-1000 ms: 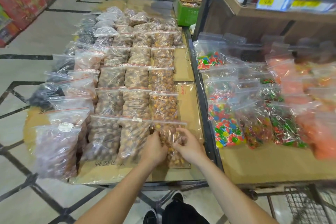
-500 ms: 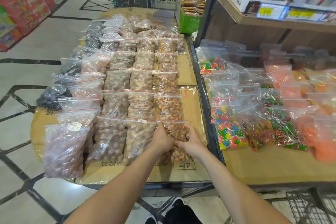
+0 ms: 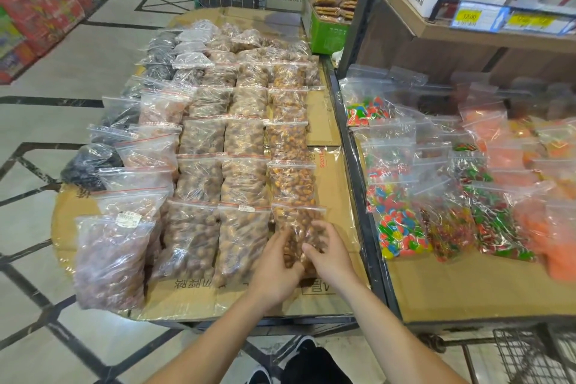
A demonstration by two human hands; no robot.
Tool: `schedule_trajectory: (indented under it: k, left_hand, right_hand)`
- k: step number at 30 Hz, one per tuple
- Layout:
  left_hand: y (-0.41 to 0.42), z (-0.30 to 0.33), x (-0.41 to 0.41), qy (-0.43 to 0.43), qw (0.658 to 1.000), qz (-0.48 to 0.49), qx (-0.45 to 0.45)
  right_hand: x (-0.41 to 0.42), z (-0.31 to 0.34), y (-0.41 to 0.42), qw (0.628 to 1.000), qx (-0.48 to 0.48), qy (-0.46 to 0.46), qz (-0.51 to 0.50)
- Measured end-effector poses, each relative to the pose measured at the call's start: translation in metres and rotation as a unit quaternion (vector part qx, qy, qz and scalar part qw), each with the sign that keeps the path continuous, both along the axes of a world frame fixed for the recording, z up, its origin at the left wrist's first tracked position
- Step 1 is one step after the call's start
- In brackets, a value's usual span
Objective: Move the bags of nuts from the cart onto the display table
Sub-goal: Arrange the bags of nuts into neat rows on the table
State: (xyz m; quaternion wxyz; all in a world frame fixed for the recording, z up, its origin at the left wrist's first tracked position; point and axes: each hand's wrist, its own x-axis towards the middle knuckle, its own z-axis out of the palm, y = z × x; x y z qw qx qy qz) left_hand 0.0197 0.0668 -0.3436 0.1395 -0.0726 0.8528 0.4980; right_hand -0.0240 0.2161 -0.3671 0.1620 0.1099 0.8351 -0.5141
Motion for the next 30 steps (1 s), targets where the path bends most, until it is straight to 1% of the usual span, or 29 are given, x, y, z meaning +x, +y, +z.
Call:
schedule_trajectory:
  k: [3, 5, 6, 8, 10, 13, 15, 16, 20, 23, 27, 30]
  left_hand:
    - [-0.004, -0.002, -0.003, 0.007, 0.993, -0.077, -0.086]
    - [-0.005, -0.001, -0.005, 0.021, 0.981, -0.124, -0.149]
    - [-0.005, -0.002, -0.005, 0.042, 0.972, -0.137, -0.187]
    - [-0.007, -0.003, -0.01, 0.088, 0.941, -0.157, -0.287]
    - [-0.011, -0.006, -0.015, 0.102, 0.914, -0.182, -0.347]
    - [-0.015, -0.008, -0.016, 0.089, 0.901, -0.207, -0.371]
    - [-0.016, -0.007, -0.015, 0.088, 0.894, -0.222, -0.379]
    - [-0.017, -0.007, -0.016, 0.087, 0.891, -0.228, -0.382]
    - [-0.017, -0.004, -0.021, 0.082, 0.895, -0.218, -0.381]
    - [-0.016, -0.004, -0.02, 0.077, 0.892, -0.223, -0.387]
    - [-0.022, -0.009, -0.019, 0.083, 0.89, -0.229, -0.386]
    - [-0.021, -0.009, -0.02, 0.072, 0.887, -0.233, -0.391]
  right_hand:
    - [-0.003, 0.007, 0.001, 0.999, 0.03, -0.011, 0.015]
    - [-0.006, 0.009, 0.001, 0.997, 0.063, 0.007, 0.032]
    - [-0.006, 0.01, 0.001, 0.996, 0.081, 0.017, 0.042]
    - [-0.001, 0.01, -0.001, 0.989, 0.121, 0.043, 0.079]
    - [0.004, 0.009, 0.001, 0.982, 0.155, 0.054, 0.098]
    - [0.006, 0.014, 0.001, 0.975, 0.182, 0.078, 0.102]
    - [0.006, 0.014, -0.001, 0.957, 0.226, 0.111, 0.141]
    - [0.007, 0.014, -0.001, 0.953, 0.235, 0.108, 0.158]
    - [0.008, 0.014, 0.001, 0.959, 0.21, 0.085, 0.171]
    - [0.012, 0.013, 0.003, 0.965, 0.203, 0.087, 0.142]
    - [0.015, 0.011, 0.005, 0.971, 0.195, 0.054, 0.129]
    - [0.015, 0.013, 0.007, 0.967, 0.203, 0.086, 0.127]
